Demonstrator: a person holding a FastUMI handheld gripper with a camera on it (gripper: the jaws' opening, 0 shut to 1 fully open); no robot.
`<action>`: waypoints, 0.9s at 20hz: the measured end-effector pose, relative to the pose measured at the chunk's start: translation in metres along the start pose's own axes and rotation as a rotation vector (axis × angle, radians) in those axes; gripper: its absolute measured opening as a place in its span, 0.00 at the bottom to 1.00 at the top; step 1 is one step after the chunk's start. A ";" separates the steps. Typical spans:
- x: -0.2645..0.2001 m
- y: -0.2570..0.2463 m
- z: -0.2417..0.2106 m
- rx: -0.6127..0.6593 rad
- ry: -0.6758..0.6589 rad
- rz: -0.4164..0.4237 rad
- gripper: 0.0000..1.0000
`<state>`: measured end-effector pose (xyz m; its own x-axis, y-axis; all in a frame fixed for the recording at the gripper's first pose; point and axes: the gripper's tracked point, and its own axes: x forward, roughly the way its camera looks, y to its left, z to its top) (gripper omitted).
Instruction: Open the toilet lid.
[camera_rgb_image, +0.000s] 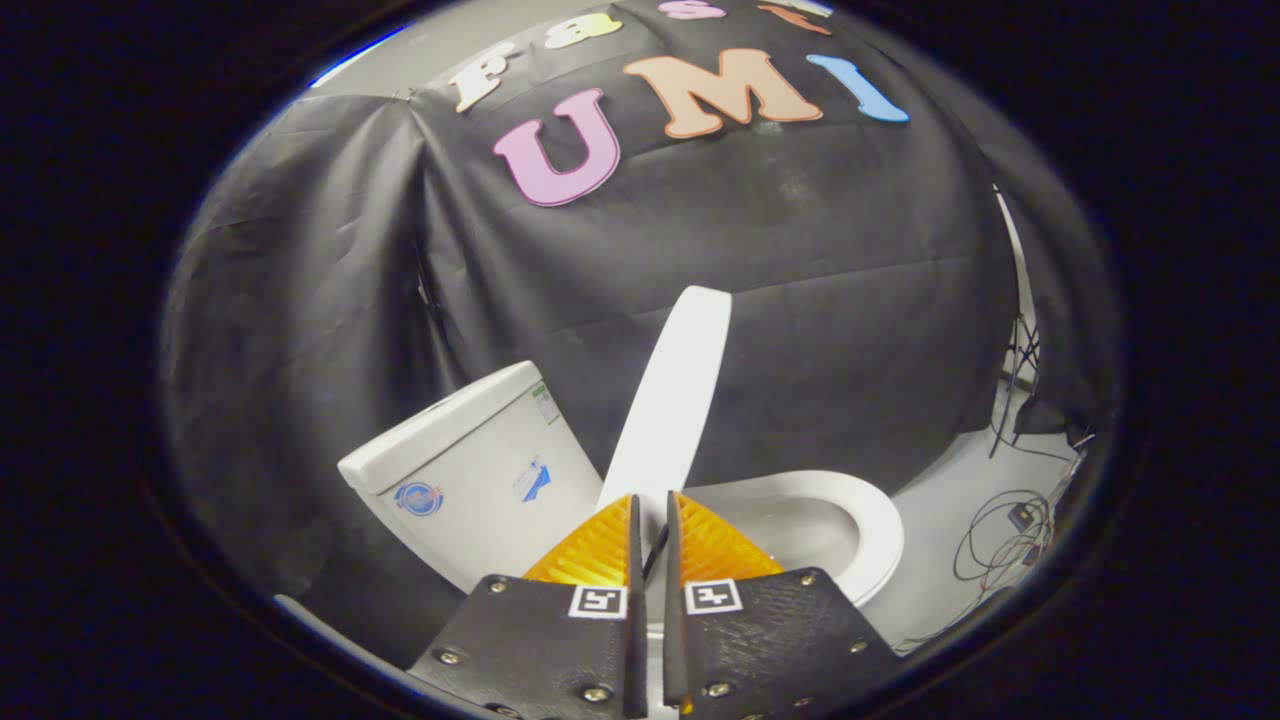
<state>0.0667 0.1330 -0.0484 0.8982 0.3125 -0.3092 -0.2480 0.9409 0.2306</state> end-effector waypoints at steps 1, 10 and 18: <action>0.001 0.004 0.001 -0.017 -0.006 0.000 0.07; 0.006 0.046 0.008 -0.073 -0.043 0.036 0.09; 0.015 0.092 0.012 -0.108 -0.054 0.088 0.12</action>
<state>0.0623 0.2227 -0.0205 0.8887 0.3900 -0.2411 -0.3620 0.9195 0.1531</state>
